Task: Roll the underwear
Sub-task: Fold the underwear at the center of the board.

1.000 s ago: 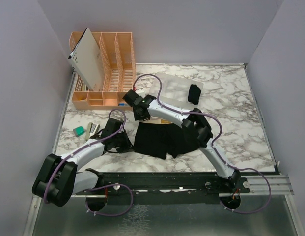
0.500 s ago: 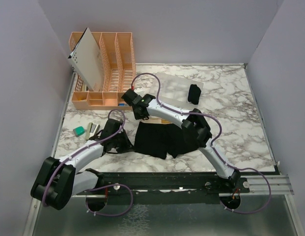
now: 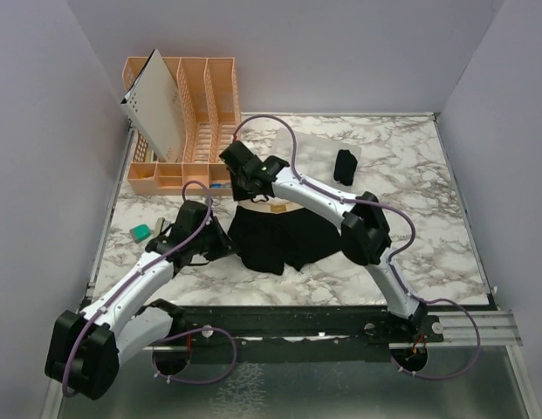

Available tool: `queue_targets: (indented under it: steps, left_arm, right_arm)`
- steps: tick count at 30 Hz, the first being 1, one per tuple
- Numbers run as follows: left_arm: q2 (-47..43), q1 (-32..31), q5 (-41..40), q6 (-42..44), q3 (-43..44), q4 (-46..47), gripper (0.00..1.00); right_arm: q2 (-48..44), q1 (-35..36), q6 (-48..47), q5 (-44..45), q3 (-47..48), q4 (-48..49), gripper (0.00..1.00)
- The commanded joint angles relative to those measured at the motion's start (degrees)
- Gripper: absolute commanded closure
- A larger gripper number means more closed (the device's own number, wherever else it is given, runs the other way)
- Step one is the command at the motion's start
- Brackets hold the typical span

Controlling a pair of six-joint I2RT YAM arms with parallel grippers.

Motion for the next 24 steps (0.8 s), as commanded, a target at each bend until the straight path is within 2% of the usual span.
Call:
queue_targets:
  steps: [1, 6, 12, 17, 24]
  left_arm:
    - [-2.37, 0.46, -4.46, 1.02, 4.74, -8.30, 1.00]
    - [-3.01, 0.76, -5.44, 3.32, 8.63, -12.62, 1.00]
    - [-0.55, 0.87, 0.00, 7.13, 14.79, -13.95, 1.00]
    - [1.16, 0.94, -2.37, 10.25, 20.77, -19.73, 1.00]
    - [-0.66, 1.78, -5.77, 8.55, 19.34, -24.53, 1.00]
  right_arm:
    - [-4.45, -1.53, 2.83, -7.00, -1.07, 3.95, 0.99]
    - [-6.77, -4.17, 4.96, -12.62, -3.84, 7.12, 1.00]
    - [-9.84, -8.20, 5.25, -20.98, -11.08, 13.49, 1.00]
    - [-11.39, -8.94, 5.12, -22.67, -13.43, 14.16, 1.00]
    - [-11.17, -8.17, 7.26, -25.39, -12.88, 15.29, 0.99]
